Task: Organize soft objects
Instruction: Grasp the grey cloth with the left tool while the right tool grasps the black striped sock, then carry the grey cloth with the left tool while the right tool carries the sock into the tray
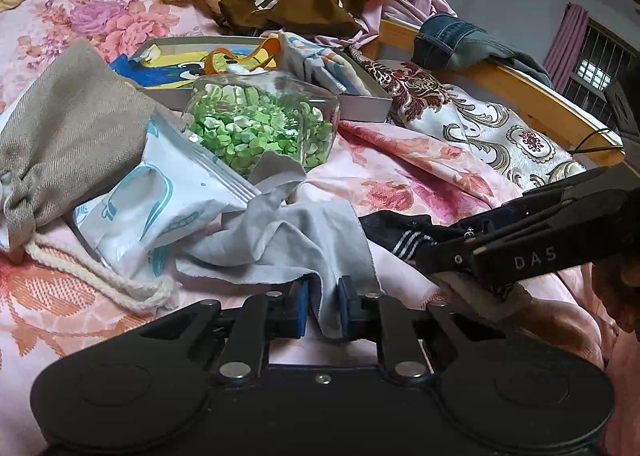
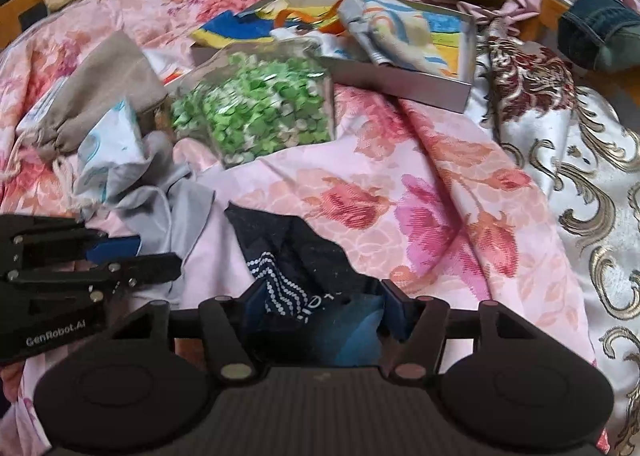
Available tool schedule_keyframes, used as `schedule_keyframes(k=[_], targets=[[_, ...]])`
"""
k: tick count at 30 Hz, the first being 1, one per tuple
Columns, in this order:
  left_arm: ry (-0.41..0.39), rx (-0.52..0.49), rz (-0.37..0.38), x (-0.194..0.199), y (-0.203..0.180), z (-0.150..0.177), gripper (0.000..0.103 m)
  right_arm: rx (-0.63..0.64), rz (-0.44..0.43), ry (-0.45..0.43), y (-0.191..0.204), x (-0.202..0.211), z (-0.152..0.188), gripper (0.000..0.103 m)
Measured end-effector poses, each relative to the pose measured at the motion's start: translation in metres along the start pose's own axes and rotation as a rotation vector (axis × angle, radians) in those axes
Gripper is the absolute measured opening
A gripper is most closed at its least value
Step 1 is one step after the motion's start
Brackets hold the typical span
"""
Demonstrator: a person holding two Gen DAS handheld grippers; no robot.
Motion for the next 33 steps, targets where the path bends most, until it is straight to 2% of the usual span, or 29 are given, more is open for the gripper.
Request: schedule_keyframes(k=[9, 14, 19, 21, 26, 33], targets=[[0.007, -0.007, -0.007, -0.001, 0.0, 0.001, 0.017, -0.027, -0.021, -0.025, -0.001, -0.002, -0.002, 0.062], [0.007, -0.026, -0.02, -0.001, -0.002, 0.0, 0.016, 0.02, -0.009, -0.054, 0.006, -0.003, -0.005, 0.066], [0.008, -0.023, -0.019, -0.001, -0.002, 0.0, 0.016, 0.074, 0.012, -0.063, 0.012, -0.005, -0.006, 0.064], [0.007, -0.026, -0.022, -0.001, -0.002, 0.0, 0.014, 0.071, -0.002, -0.069, 0.013, -0.004, -0.006, 0.058], [0.001, -0.036, -0.029, 0.002, -0.005, -0.002, 0.008, 0.068, -0.038, -0.089, 0.016, -0.002, -0.008, 0.033], [0.001, -0.038, -0.015, 0.007, -0.02, -0.008, 0.006, 0.011, -0.084, -0.1, 0.013, 0.0, -0.01, 0.014]])
Point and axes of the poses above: each gripper's, at about its wrist camera, not at the fingertips, and x roughly against the way its jaws point, y to its left, z to its underside, the point moved 8 cm from there along -x, roughly the way its jaws point, and after that the axes turned 2 degrees about -y, right-handed, at the moved point
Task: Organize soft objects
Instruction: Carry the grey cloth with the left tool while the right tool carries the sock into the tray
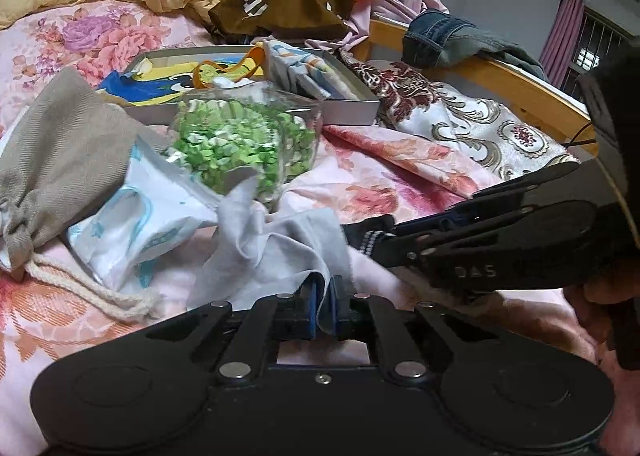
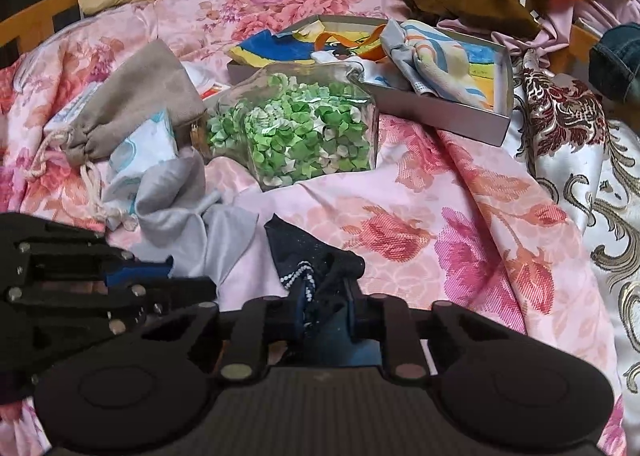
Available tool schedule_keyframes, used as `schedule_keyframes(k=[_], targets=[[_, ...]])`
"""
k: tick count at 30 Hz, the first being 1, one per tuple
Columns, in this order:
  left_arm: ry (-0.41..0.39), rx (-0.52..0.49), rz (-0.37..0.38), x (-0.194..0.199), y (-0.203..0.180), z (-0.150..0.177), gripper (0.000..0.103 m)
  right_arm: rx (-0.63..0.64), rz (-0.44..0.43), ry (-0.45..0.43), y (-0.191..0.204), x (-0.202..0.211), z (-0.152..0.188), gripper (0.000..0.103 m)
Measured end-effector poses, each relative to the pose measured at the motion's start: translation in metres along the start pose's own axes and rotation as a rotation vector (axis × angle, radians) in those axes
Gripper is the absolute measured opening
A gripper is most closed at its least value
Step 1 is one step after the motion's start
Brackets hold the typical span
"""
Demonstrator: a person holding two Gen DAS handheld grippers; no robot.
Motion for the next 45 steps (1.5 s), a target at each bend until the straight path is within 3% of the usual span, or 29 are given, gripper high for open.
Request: schedule_keyframes(k=[3, 6, 10, 30, 45], targets=[[0.007, 0.041, 0.016, 0.001, -0.005, -0.002, 0.006, -0.065, -0.011, -0.009, -0.008, 0.002, -0.001, 0.01], [0.015, 0.144, 0.035, 0.004, -0.004, -0.005, 0.006, -0.138, -0.046, -0.019, -0.016, 0.003, -0.003, 0.01], [0.007, 0.207, 0.039, 0.01, -0.006, -0.011, 0.006, -0.155, -0.043, -0.057, -0.019, 0.009, -0.006, 0.009], [-0.079, 0.184, 0.049, 0.046, -0.033, -0.04, 0.006, -0.245, -0.048, -0.232, -0.033, 0.043, -0.025, 0.008], [-0.13, 0.087, 0.012, 0.052, -0.022, -0.097, 0.006, -0.258, -0.038, -0.353, -0.039, 0.066, -0.045, 0.008]])
Point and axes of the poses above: each gripper's, at about its wrist camera, not at the fingertips, and x roughly against the way its jaws point, y to its left, z to its underside, the point moved 8 cm from there along -x, roughly the way its jaws point, and after that the axes turned 2 degrees about -y, right-handed, at the moved point
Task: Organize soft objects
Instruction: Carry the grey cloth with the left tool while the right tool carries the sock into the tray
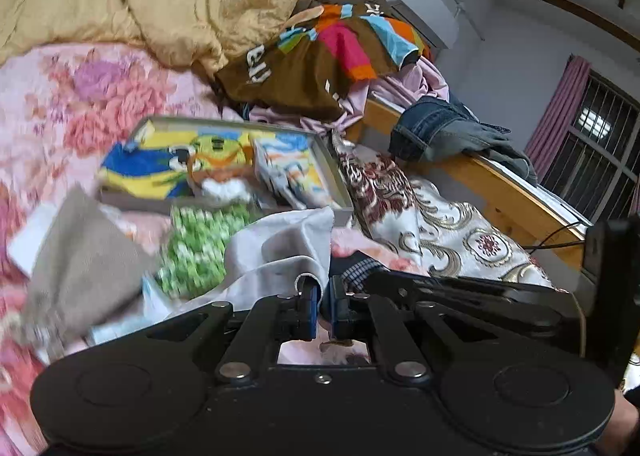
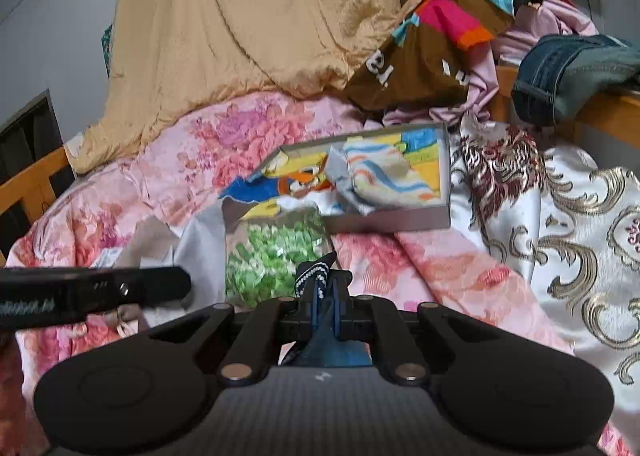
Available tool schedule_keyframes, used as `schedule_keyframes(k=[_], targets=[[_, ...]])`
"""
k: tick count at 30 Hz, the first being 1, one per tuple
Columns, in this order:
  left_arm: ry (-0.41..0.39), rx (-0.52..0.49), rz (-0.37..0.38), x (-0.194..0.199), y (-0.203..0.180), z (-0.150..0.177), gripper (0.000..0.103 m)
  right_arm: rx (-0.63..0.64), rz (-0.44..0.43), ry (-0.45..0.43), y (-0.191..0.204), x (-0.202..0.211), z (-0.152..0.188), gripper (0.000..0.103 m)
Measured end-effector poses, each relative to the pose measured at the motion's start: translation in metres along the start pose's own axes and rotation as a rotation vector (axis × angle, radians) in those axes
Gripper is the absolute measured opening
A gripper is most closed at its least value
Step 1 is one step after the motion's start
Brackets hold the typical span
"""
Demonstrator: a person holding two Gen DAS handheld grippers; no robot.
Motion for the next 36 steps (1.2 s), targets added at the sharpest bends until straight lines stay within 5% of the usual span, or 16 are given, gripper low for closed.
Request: schedule_keyframes(k=[8, 19, 29, 36], targets=[[-0.041, -0.035, -0.012, -0.031, 0.014, -0.054, 0.006, -0.015, 0.003, -0.144, -0.013, -0.032, -0.058, 0.008], [-0.096, -0.094, -0.024, -0.13, 0.037, -0.131, 0.006, -0.124, 0.024, -0.24, -0.07, -0.123, -0.121, 0.008], [-0.059, -0.075, -0.057, -0.218, 0.058, -0.141, 0.006, -0.139, 0.036, -0.205, -0.096, -0.179, -0.118, 0.008], [0.011, -0.044, -0.075, -0.255, 0.069, -0.128, 0.007, -0.152, 0.055, -0.1, -0.106, -0.204, -0.101, 0.01]])
Point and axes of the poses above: each gripper's, at about its wrist camera, not at the fingertips, and x roughly against the way its jaws point, y to its left, z to its underside, the point moved 8 cm from there along -x, roughly the way its jaws point, and after that the axes turned 2 degrees about -y, right-handed, at the moved point
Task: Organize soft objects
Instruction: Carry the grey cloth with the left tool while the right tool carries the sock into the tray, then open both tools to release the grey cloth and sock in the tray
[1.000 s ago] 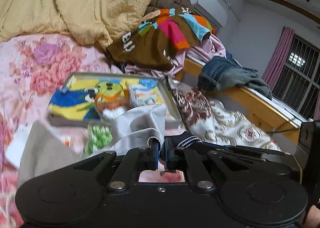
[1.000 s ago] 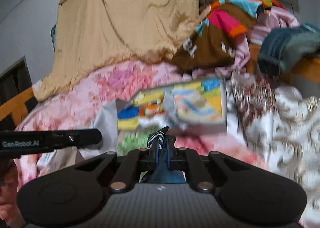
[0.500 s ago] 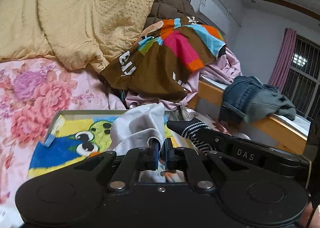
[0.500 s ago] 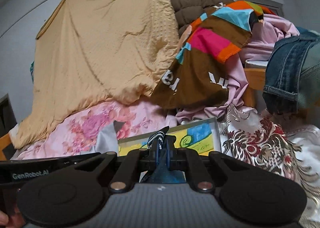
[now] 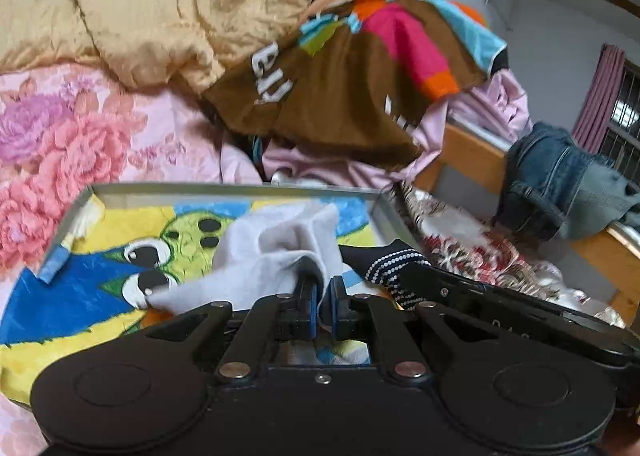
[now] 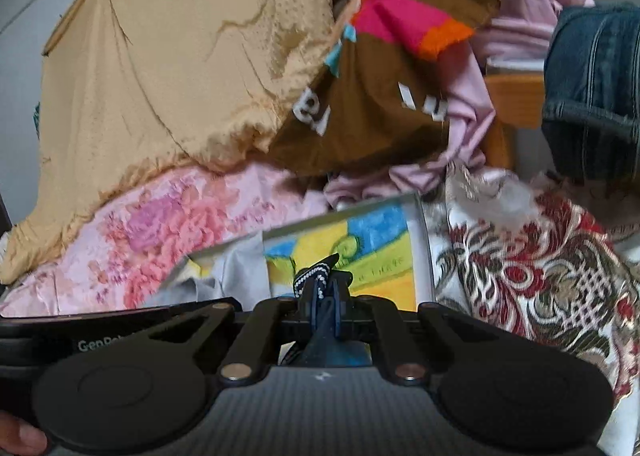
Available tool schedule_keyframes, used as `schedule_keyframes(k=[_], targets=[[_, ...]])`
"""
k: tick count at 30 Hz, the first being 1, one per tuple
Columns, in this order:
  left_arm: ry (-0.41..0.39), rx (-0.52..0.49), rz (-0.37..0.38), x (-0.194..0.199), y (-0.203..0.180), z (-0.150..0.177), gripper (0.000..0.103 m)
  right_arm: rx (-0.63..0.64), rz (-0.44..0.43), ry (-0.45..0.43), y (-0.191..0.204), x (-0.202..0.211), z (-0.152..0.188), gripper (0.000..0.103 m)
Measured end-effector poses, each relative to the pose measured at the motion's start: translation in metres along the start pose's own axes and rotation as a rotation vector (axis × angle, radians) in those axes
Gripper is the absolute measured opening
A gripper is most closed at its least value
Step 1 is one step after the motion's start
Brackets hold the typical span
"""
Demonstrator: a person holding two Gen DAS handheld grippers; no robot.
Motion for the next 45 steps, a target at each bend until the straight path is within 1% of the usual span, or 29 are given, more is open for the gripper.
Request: schedule_keyframes(k=[1, 4, 9, 12, 18, 19, 20, 24, 25, 29, 30, 32, 33, 35, 43, 45], targets=[[0.005, 0.0, -0.005, -0.003, 0.0, 0.002, 0.007, -0.007, 0.006, 0.01, -0.002, -0.002, 0.002, 0.013], [0.012, 0.019, -0.007, -0.01, 0.002, 0.006, 0.008, -0.03, 0.012, 0.026, -0.008, -0.004, 0.005, 0.016], [0.021, 0.036, -0.016, -0.014, 0.002, 0.009, 0.009, -0.043, 0.016, 0.025, -0.013, -0.001, 0.003, 0.017], [0.019, 0.033, -0.019, -0.013, -0.001, 0.009, 0.013, -0.039, 0.022, 0.025, -0.013, -0.001, 0.0, 0.022], [0.009, 0.019, -0.042, -0.004, -0.002, 0.006, 0.017, -0.018, 0.038, 0.017, -0.012, 0.006, -0.005, 0.04], [0.006, 0.02, -0.045, -0.002, -0.002, 0.005, 0.02, -0.013, 0.036, 0.014, -0.012, 0.009, -0.006, 0.047], [0.002, 0.02, -0.045, 0.0, -0.001, 0.003, 0.022, -0.007, 0.034, 0.01, -0.011, 0.011, -0.008, 0.051], [-0.018, 0.005, -0.054, 0.011, -0.002, -0.003, 0.029, 0.008, 0.05, -0.01, -0.011, 0.023, -0.015, 0.059], [-0.023, 0.003, -0.058, 0.015, -0.002, -0.005, 0.031, 0.007, 0.052, -0.015, -0.011, 0.026, -0.016, 0.063], [-0.05, 0.01, -0.071, 0.03, -0.002, -0.012, 0.046, 0.004, 0.057, -0.041, -0.01, 0.043, -0.025, 0.075], [-0.057, 0.01, -0.075, 0.035, -0.003, -0.013, 0.048, 0.004, 0.058, -0.048, -0.009, 0.048, -0.028, 0.077], [-0.065, 0.007, -0.079, 0.043, -0.004, -0.015, 0.057, 0.001, 0.062, -0.062, -0.008, 0.058, -0.031, 0.085], [-0.069, 0.006, -0.082, 0.048, -0.004, -0.017, 0.06, 0.002, 0.064, -0.068, -0.007, 0.063, -0.033, 0.086], [-0.08, 0.007, -0.084, 0.058, -0.006, -0.018, 0.069, 0.011, 0.068, -0.075, -0.005, 0.072, -0.036, 0.09], [-0.118, -0.004, -0.086, 0.096, -0.015, -0.027, 0.083, 0.055, 0.077, -0.109, 0.009, 0.11, -0.042, 0.1], [-0.12, -0.004, -0.086, 0.104, -0.018, -0.028, 0.084, 0.068, 0.082, -0.126, 0.013, 0.119, -0.044, 0.101]])
Point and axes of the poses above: each gripper's, at about its wrist camera, not at the fingertips, and x roughly against the way its jaws point, y to its left, z to its underside, the point moved 8 cm from there along -x, roughly the way its jaws point, and after that the axes turned 2 degrees about -y, right-handed, at the moved point
